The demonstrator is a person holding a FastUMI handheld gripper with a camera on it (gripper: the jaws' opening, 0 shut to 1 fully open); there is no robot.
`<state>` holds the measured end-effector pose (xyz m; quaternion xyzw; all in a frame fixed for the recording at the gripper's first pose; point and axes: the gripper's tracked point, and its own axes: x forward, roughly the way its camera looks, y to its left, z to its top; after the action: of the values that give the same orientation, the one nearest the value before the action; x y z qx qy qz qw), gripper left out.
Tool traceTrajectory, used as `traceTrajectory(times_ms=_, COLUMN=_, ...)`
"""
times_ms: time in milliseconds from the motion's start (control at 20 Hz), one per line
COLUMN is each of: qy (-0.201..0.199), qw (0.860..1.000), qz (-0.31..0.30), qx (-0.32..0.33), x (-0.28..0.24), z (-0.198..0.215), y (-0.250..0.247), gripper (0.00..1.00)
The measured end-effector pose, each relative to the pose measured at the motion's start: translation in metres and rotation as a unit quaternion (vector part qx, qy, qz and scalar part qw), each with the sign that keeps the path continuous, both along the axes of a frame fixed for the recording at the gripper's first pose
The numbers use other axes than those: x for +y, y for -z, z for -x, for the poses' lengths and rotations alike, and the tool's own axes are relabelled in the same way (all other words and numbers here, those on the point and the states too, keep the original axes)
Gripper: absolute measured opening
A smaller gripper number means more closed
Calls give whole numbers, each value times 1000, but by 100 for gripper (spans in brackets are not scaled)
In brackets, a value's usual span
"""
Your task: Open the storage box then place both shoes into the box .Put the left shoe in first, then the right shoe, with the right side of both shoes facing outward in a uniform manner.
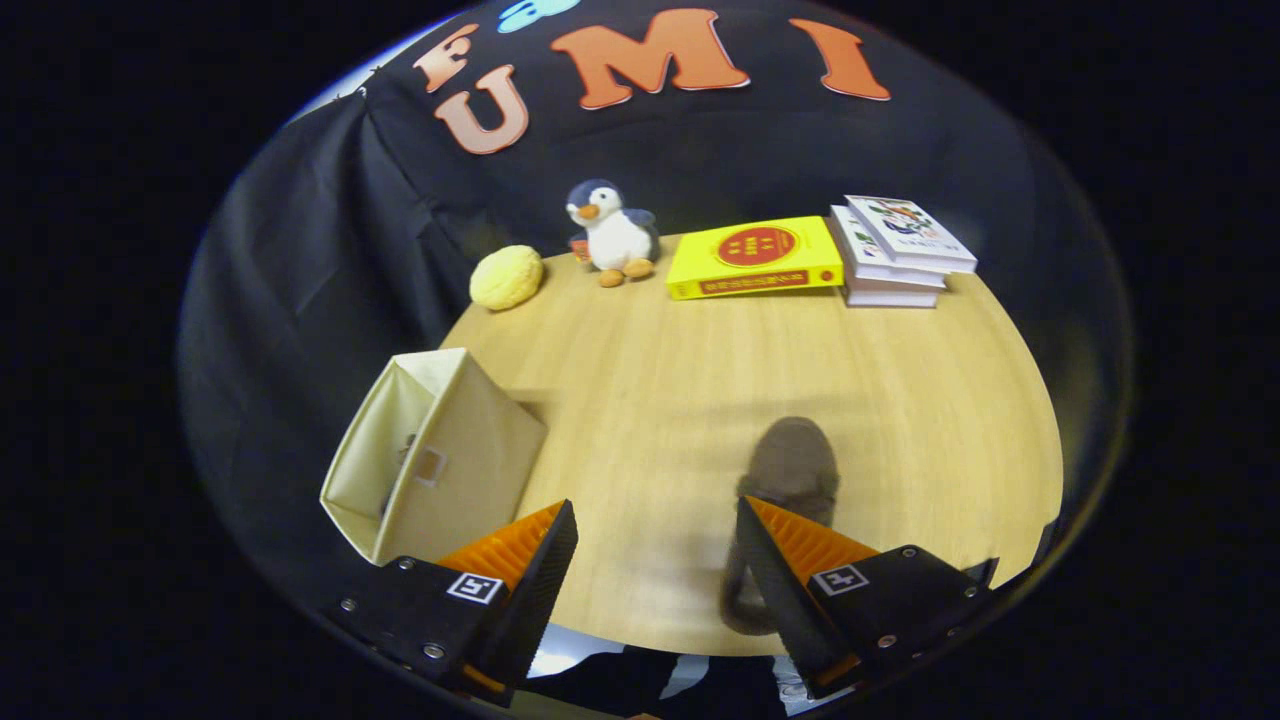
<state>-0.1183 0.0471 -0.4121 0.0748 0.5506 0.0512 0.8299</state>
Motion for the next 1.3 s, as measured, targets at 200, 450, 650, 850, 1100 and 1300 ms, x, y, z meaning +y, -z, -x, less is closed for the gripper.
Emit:
traceTrajectory(times_ms=200, qy=10, qw=999, qz=32, qx=21, x=-47, z=21, y=26, gripper=96)
traceTrajectory(times_ms=450, qy=-14, qw=998, qz=46, qx=38, x=-69, z=33, y=63, gripper=86)
traceTrajectory(times_ms=650, qy=-27, qw=997, qz=68, qx=38, x=-86, z=26, y=93, gripper=73)
traceTrajectory(times_ms=850, qy=-23, qw=998, qz=58, qx=25, x=-87, z=10, y=111, gripper=53)
traceTrajectory(times_ms=1100, qy=-13, qw=997, qz=69, qx=35, x=-88, z=9, y=122, gripper=31)
traceTrajectory(times_ms=1300, qy=22, qw=996, qz=72, qx=46, x=-97, z=8, y=124, gripper=20)
